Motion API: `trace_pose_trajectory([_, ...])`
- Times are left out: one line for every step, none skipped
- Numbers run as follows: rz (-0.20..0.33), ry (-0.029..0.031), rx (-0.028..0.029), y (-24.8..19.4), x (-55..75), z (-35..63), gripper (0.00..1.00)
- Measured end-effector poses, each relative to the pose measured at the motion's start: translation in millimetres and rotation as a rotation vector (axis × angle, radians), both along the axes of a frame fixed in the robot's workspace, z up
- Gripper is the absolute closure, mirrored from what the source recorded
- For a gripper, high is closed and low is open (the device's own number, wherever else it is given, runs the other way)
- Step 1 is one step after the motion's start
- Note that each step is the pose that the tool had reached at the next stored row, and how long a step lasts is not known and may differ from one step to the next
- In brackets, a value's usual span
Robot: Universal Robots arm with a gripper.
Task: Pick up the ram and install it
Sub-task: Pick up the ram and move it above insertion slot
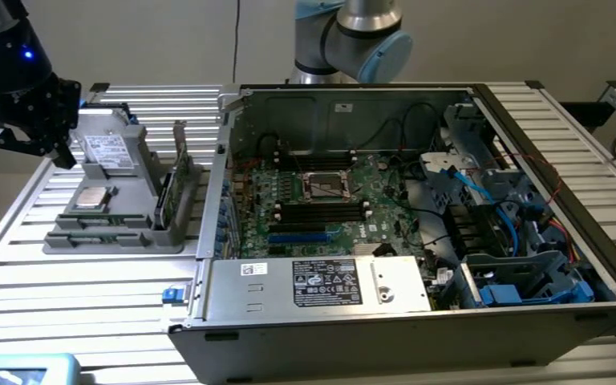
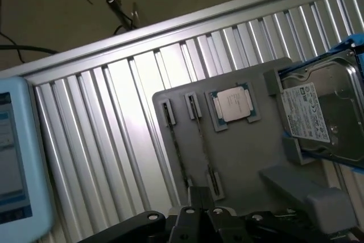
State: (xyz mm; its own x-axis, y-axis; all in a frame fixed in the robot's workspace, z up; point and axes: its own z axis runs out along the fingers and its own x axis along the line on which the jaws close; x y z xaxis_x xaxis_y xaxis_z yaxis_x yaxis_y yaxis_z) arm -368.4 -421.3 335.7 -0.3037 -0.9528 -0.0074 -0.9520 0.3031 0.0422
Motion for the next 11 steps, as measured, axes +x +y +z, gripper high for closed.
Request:
trace_pose_trajectory([0.013,-0.0004,0.0000,0.0,0.0,0.0,0.89])
trace_pose_trajectory([0.026,-0.0008,0.0000,0.0,-0.1,0.0,0.89])
trace_pose_trajectory([0.038,-0.0014,0.0000,0.0,-0.1,0.0,0.89])
trace_pose_trajectory([0.050,-0.0019,-0.0001,0.0,-0.1,0.0,0.89])
trace_pose_trajectory([0.061,-0.0024,-0.0001,0.0,-0.1,0.0,0.89])
trace_pose_trajectory([0.072,-0.0031,0.0000,0.0,-0.2,0.0,0.89])
trace_pose_trajectory([0.083,-0.0037,0.0000,0.0,-0.2,0.0,0.89])
trace_pose_trajectory([0.093,-0.0039,0.0001,0.1,-0.3,0.1,0.89])
trace_pose_trajectory([0.098,-0.0039,0.0000,0.0,-0.3,0.1,0.89])
trace_pose_trajectory([0.098,-0.0039,0.0000,0.0,-0.3,0.0,0.89])
trace_pose_trajectory([0.098,-0.0039,0.0000,0.0,-0.3,0.0,0.89])
